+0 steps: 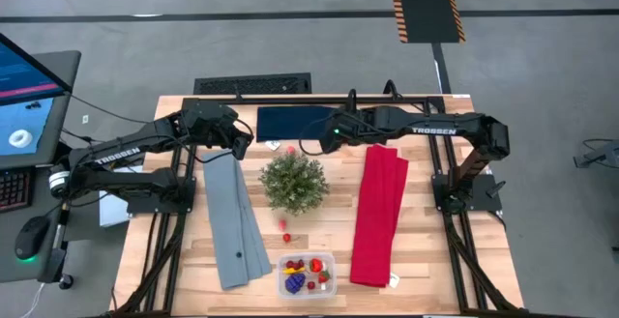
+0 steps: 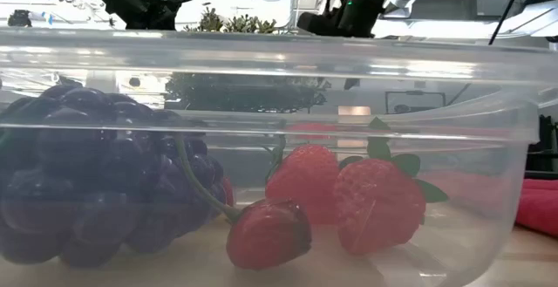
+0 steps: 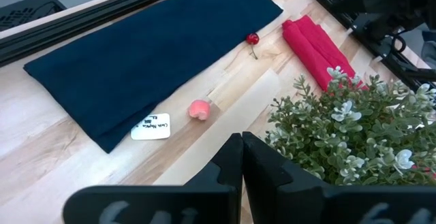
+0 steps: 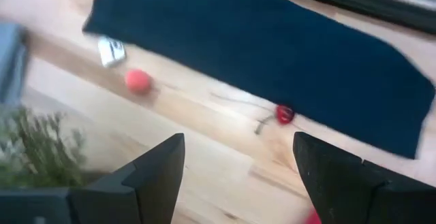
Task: Pick and placing Produce into tupperware
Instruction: Put the top cherry into the transparent container
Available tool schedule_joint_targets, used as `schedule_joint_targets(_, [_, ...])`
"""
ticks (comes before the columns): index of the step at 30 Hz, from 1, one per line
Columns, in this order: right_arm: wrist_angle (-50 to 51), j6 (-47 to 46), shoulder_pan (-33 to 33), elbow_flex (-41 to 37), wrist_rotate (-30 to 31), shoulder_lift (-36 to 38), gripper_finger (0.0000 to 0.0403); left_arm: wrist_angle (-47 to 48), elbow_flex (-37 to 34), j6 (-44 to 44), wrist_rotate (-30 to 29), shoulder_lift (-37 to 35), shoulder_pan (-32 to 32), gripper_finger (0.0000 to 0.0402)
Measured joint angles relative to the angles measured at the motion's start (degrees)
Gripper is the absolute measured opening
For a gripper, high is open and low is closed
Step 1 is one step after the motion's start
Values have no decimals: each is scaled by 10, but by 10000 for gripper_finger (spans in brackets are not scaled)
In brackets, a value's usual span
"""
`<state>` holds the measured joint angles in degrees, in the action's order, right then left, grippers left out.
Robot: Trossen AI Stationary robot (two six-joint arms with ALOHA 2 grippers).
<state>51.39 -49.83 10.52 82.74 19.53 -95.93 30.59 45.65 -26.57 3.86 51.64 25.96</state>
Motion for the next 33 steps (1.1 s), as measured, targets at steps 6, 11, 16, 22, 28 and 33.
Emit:
schedule_joint_targets(6, [1,-105,21,1,0,-46,295,1,0,0,0,0,0,0])
schedule_joint_targets(11, [6,-155,21,1,-16,-100,295,-1,0,0,0,0,0,0])
schedule_joint_targets(16, [9,-186,24,1,-31,-140,295,-1,0,0,0,0,0,0])
schedule_joint_targets(22, [16,-214,35,0,-45,-161,295,0,0,0,0,0,0,0])
schedule_joint_targets(28, [5,-267,40,1,-22,-160,291,0,0,0,0,0,0,0])
schedule_joint_targets(33, [-14,-286,53,2,-55,-174,278,-1,0,0,0,0,0,0])
